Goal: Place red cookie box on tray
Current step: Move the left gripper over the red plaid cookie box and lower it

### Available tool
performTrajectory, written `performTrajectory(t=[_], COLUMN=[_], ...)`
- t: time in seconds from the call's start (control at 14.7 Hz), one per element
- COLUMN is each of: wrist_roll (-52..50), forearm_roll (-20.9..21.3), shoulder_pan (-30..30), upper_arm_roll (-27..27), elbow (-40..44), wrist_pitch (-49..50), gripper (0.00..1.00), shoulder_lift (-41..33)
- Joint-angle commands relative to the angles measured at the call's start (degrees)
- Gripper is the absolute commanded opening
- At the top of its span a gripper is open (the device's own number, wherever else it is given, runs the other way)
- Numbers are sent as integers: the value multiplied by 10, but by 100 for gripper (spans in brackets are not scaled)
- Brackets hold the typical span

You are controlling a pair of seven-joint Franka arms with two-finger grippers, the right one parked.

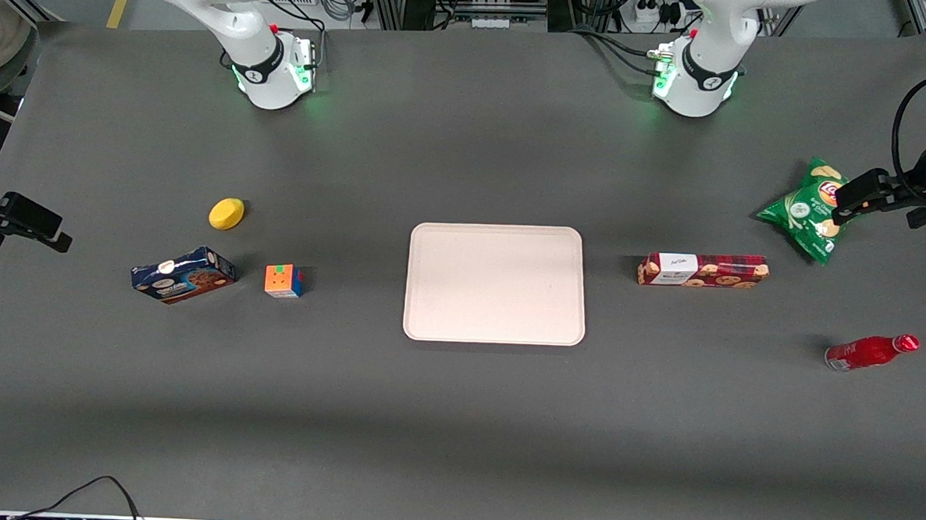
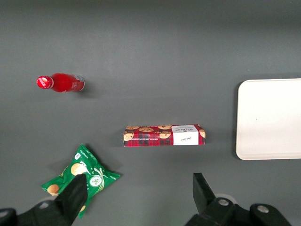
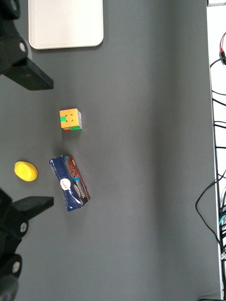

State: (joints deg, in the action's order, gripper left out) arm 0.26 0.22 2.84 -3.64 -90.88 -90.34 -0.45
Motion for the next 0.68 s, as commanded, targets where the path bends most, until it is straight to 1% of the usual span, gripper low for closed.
performTrajectory(t=[0.0, 0.14, 0.34, 0.41, 0.55, 0.61], wrist_roll=[4, 4, 31, 51, 149, 177], forearm_roll=[6, 7, 3, 2, 3, 3], shoulder_pan=[-2, -2, -5, -6, -6, -8], upper_arm_roll=[3, 3, 6, 6, 3, 3], elbow=[1, -4, -46, -75, -128, -145], wrist_pitch=[4, -11, -25, -37, -66, -79], gripper=[100, 100, 100, 100, 100, 100], shoulder_lift=[-2, -2, -10, -20, -29, -29])
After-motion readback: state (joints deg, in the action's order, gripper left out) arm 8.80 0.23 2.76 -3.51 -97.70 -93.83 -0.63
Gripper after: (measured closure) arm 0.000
